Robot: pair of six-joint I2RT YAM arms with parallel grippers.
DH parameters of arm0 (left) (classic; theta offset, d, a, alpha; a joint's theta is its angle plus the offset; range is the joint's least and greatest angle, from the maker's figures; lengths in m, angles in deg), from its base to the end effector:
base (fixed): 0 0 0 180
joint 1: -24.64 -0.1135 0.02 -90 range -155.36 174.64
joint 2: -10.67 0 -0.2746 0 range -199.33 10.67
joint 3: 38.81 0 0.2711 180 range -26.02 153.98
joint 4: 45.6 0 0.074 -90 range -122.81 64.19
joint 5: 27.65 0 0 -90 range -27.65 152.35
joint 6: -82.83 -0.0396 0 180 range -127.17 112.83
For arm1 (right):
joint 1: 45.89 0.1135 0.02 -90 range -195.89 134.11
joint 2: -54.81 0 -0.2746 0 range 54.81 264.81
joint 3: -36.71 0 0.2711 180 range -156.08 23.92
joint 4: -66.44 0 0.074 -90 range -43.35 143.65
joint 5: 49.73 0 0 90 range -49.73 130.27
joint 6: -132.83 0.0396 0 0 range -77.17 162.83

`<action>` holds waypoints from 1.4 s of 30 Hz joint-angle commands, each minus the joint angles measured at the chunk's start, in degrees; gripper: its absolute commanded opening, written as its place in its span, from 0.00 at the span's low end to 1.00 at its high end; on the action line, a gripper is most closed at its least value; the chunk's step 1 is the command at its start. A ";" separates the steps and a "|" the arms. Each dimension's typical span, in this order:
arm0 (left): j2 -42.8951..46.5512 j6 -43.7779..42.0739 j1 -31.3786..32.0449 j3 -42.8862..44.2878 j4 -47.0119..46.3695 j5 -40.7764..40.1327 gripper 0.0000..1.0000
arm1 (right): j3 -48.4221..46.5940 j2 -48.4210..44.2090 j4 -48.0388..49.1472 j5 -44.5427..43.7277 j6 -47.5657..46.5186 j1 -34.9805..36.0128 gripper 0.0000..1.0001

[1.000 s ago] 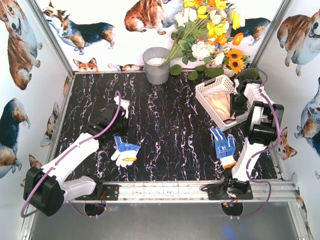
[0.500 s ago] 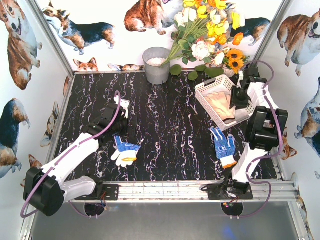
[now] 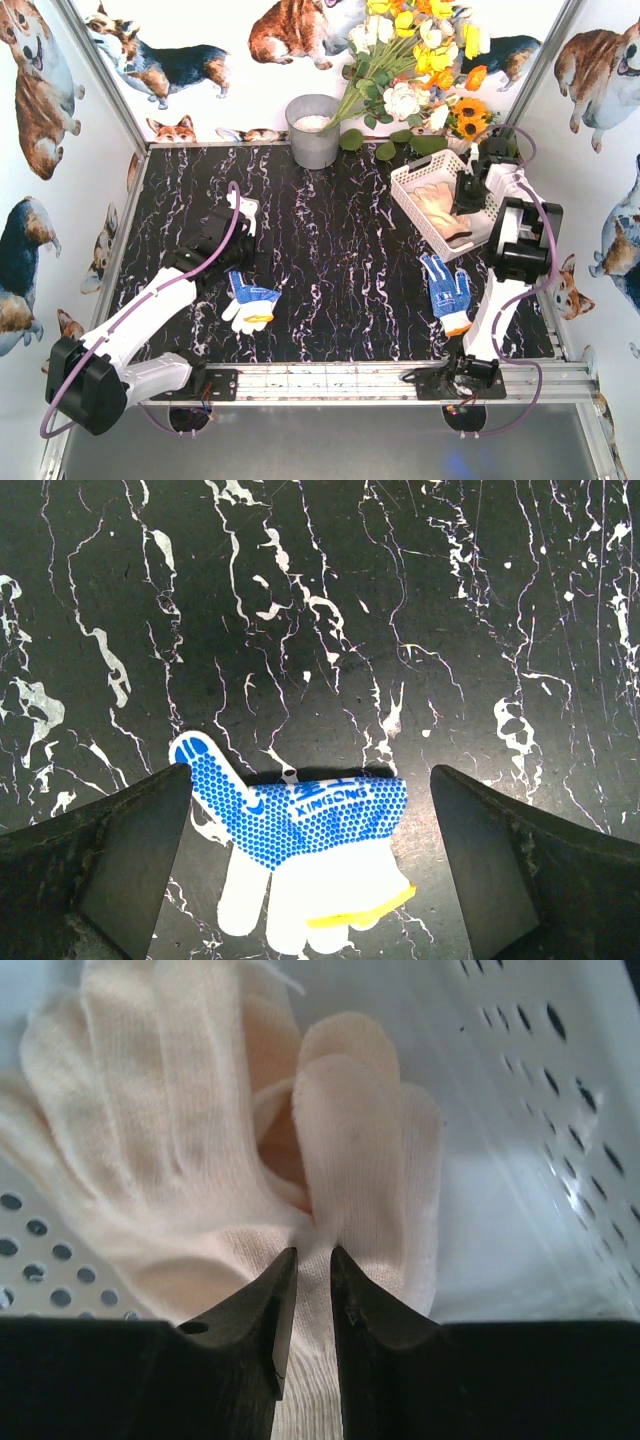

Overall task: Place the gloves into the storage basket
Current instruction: Place the glove in the bin.

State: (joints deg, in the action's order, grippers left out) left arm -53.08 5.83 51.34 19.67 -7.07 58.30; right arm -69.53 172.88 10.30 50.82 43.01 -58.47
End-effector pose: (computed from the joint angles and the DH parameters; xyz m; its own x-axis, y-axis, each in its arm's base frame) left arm 0.2250 -0.1100 0.2563 -0.6931 0.0974 -0.7143 0.2532 0.9606 -0.1147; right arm 0.4475 -0.0924 0.1955 -0.9043 0.2050 -0.3746 0.1499 0.9738 0.1709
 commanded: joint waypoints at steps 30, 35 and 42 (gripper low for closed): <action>-0.76 -0.90 -0.73 -0.43 -1.22 0.25 1.00 | -12.63 6.59 3.94 0.59 3.63 1.65 0.21; -0.94 -0.96 -0.75 -0.43 -1.22 0.27 1.00 | -15.20 9.30 3.03 0.47 3.59 2.10 0.20; -0.53 -0.95 -0.75 -0.43 -1.06 -0.13 1.00 | -16.94 7.13 1.48 -0.16 2.62 3.33 0.23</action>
State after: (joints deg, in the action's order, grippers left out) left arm -53.91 5.59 51.34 19.58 -7.33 58.49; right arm -82.97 182.56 11.39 50.99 46.10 -56.18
